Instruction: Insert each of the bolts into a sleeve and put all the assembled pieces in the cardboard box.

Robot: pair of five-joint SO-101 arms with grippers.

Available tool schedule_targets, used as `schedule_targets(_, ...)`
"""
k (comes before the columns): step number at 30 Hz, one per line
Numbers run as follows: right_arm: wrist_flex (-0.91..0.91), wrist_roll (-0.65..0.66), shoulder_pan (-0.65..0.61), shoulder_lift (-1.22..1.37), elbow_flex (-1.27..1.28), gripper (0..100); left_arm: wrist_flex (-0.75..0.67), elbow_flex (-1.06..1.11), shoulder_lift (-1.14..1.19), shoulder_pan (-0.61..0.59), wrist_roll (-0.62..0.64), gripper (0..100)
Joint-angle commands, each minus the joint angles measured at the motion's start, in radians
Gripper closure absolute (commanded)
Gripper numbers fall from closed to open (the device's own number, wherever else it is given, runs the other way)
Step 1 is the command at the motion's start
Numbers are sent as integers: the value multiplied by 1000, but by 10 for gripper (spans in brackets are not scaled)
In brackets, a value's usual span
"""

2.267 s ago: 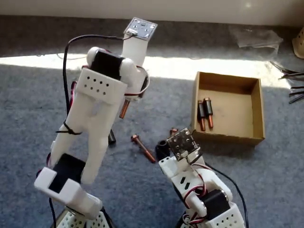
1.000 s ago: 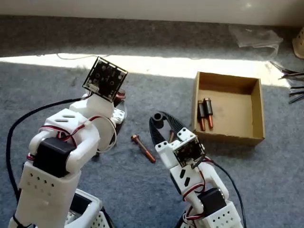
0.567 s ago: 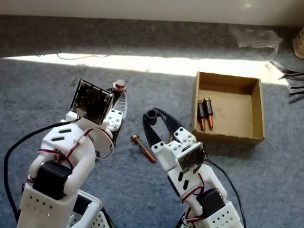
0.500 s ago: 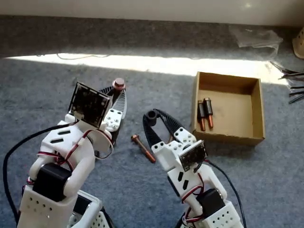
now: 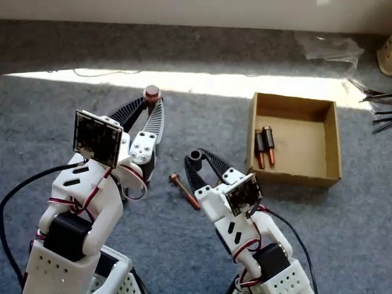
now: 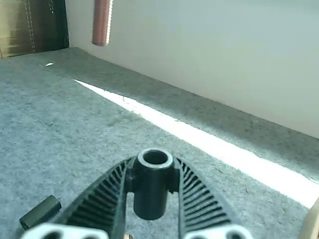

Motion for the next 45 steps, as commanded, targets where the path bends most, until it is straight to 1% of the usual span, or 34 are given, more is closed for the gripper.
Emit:
schedule_targets(1, 1, -9, -12, -7, 131, 995, -130, 67, -22, 110, 5, 995)
schedule_targets(5, 2, -9, -12, -7, 131, 995, -255, 148, -24, 145, 5, 995)
schedule_targets(8, 2, -8, -12, -7, 131, 995, -330, 200, -24, 147, 8, 995)
schedule_targets(11, 2, -6, -12, -7, 131, 995, -364, 223, -25, 139, 14, 995)
schedule_targets(12, 2, -6, -12, -7, 131, 995, -364, 225, -27, 140, 29, 995)
schedule_targets(14, 2, -6, -12, -7, 131, 995, -365, 226, -27, 136, 98, 995)
schedule_targets(18, 4, -6, -12, -7, 131, 995, -364, 226, -27, 68, 203, 995)
schedule_targets(21, 4, -6, -12, -7, 131, 995, -362, 226, -79, 42, 310, 995)
schedule_targets(22, 4, -5, -12, -7, 131, 995, -361, 228, -105, 41, 324, 994)
schedule_targets(26, 4, -5, -12, -7, 131, 995, -261, 229, -211, 53, 327, 993)
schedule_targets(29, 4, -5, -10, -7, 131, 995, -221, 231, -260, 79, 319, 993)
schedule_targets(33, 4, -3, -8, -7, 131, 995, -226, 302, -275, 133, 253, 993)
schedule_targets(37, 4, -3, -8, -7, 131, 995, -285, 358, -278, 171, 199, 993)
schedule_targets(45, 4, -3, -8, -7, 131, 995, -344, 409, -271, 177, 198, 993)
